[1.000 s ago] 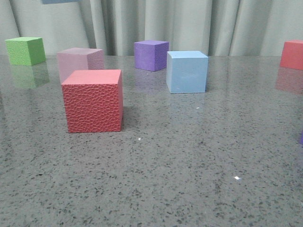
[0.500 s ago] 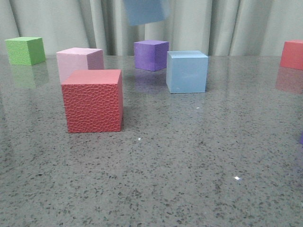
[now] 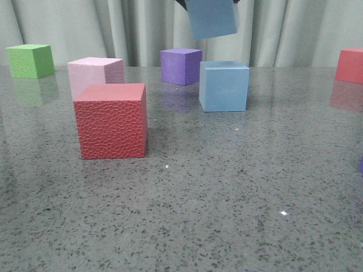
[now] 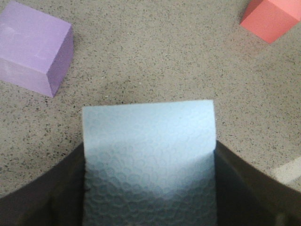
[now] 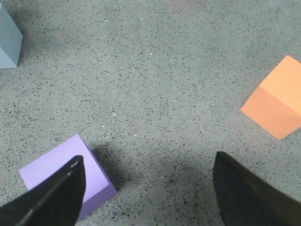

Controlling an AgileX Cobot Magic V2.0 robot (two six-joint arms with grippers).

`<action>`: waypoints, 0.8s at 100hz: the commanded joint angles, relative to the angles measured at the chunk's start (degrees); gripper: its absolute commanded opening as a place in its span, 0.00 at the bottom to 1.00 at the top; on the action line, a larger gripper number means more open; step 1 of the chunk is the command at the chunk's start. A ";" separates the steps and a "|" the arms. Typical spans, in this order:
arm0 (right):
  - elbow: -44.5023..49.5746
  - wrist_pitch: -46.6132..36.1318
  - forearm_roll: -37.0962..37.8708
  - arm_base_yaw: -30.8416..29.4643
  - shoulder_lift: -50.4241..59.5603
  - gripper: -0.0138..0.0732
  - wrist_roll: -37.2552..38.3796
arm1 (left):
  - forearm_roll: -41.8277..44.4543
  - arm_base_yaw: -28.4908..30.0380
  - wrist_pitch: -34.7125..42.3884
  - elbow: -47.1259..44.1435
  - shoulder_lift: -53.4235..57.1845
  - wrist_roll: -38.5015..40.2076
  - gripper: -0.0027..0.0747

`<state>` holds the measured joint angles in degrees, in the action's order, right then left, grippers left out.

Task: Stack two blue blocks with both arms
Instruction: 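Carry the held cube above the placed light blue cube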

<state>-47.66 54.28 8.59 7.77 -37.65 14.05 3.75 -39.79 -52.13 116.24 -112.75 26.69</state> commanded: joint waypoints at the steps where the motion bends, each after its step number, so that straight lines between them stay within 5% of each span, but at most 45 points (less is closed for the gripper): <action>1: -1.34 -3.88 0.63 -0.25 -0.01 0.80 -0.46 | 0.23 -0.39 3.21 1.92 3.16 0.70 0.41; 80: -1.34 -4.64 0.63 -0.25 -0.01 0.80 -0.46 | 0.90 -1.15 2.25 1.92 3.16 6.01 0.41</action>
<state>-47.66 53.86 8.51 7.77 -37.65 14.05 3.83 -39.93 -52.80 116.24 -112.75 30.33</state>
